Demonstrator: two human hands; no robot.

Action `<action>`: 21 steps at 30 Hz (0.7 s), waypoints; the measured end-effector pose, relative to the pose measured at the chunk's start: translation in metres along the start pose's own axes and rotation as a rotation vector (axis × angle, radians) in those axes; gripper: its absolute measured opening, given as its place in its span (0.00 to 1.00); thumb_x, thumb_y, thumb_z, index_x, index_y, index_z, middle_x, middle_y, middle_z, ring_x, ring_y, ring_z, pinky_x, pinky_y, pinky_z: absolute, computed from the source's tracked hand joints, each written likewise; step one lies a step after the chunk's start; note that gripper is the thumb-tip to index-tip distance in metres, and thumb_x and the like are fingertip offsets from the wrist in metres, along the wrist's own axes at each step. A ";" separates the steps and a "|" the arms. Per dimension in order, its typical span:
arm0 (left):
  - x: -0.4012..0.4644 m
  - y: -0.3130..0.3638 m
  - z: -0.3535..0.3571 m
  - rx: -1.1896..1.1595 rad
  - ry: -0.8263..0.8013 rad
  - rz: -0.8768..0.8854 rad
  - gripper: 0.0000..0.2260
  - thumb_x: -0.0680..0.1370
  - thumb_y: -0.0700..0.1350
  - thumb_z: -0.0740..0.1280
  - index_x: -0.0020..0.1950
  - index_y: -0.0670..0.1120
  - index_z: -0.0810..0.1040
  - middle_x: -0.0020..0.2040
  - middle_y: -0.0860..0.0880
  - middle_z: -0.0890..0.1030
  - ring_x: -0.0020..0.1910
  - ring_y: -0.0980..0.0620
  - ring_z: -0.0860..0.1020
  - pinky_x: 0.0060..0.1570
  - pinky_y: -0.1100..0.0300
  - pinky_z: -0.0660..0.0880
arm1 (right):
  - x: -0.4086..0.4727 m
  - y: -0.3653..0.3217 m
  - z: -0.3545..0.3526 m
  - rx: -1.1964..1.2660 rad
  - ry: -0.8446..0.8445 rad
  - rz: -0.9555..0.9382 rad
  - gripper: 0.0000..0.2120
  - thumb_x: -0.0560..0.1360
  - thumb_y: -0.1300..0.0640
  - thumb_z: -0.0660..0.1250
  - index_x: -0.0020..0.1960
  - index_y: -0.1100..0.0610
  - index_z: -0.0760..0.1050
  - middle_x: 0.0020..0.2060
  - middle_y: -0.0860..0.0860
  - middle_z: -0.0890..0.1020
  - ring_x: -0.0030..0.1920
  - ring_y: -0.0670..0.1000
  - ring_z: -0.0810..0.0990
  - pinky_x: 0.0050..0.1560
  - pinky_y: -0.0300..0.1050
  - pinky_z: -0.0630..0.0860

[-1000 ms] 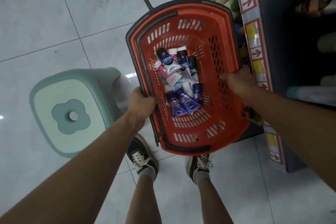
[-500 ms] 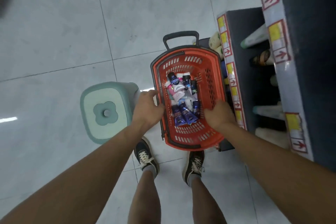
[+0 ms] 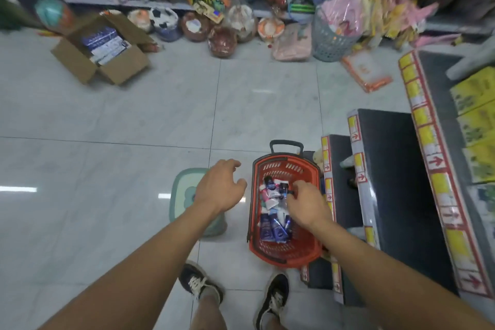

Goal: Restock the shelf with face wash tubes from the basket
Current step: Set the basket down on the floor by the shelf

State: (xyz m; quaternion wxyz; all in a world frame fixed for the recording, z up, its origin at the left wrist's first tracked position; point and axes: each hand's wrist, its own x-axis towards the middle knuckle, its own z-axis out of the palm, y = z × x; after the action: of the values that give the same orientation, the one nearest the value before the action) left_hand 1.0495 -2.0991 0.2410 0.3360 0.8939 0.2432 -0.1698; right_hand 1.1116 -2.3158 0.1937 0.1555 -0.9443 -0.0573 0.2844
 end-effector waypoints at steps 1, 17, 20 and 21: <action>-0.008 0.003 -0.013 0.009 0.016 0.012 0.24 0.79 0.51 0.65 0.76 0.51 0.71 0.72 0.50 0.76 0.69 0.48 0.75 0.66 0.49 0.75 | -0.009 -0.010 -0.009 -0.005 0.005 -0.014 0.19 0.78 0.50 0.62 0.67 0.55 0.74 0.61 0.53 0.79 0.57 0.56 0.79 0.57 0.51 0.77; -0.077 -0.040 -0.173 0.257 0.102 0.294 0.24 0.80 0.53 0.62 0.77 0.50 0.70 0.72 0.50 0.76 0.69 0.47 0.74 0.62 0.51 0.74 | -0.106 -0.166 -0.074 -0.198 0.161 -0.133 0.22 0.78 0.49 0.60 0.70 0.56 0.72 0.66 0.56 0.77 0.63 0.59 0.77 0.62 0.55 0.75; -0.082 -0.052 -0.191 0.282 0.091 0.355 0.24 0.80 0.54 0.62 0.76 0.50 0.70 0.71 0.50 0.76 0.68 0.48 0.74 0.62 0.51 0.74 | -0.119 -0.187 -0.074 -0.196 0.206 -0.096 0.21 0.80 0.48 0.59 0.70 0.55 0.72 0.65 0.55 0.77 0.62 0.59 0.78 0.60 0.55 0.76; -0.083 -0.055 -0.197 0.288 0.089 0.375 0.24 0.80 0.54 0.62 0.76 0.50 0.70 0.71 0.50 0.76 0.68 0.48 0.74 0.62 0.52 0.74 | -0.123 -0.192 -0.073 -0.181 0.218 -0.082 0.21 0.80 0.48 0.59 0.70 0.55 0.72 0.65 0.55 0.77 0.62 0.58 0.78 0.60 0.54 0.75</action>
State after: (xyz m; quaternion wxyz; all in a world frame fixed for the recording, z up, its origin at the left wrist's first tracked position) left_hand 0.9780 -1.9550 0.3921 0.2196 0.9687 0.0609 -0.0979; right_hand 1.0460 -2.1773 0.3782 0.0867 -0.9766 -0.1042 0.1673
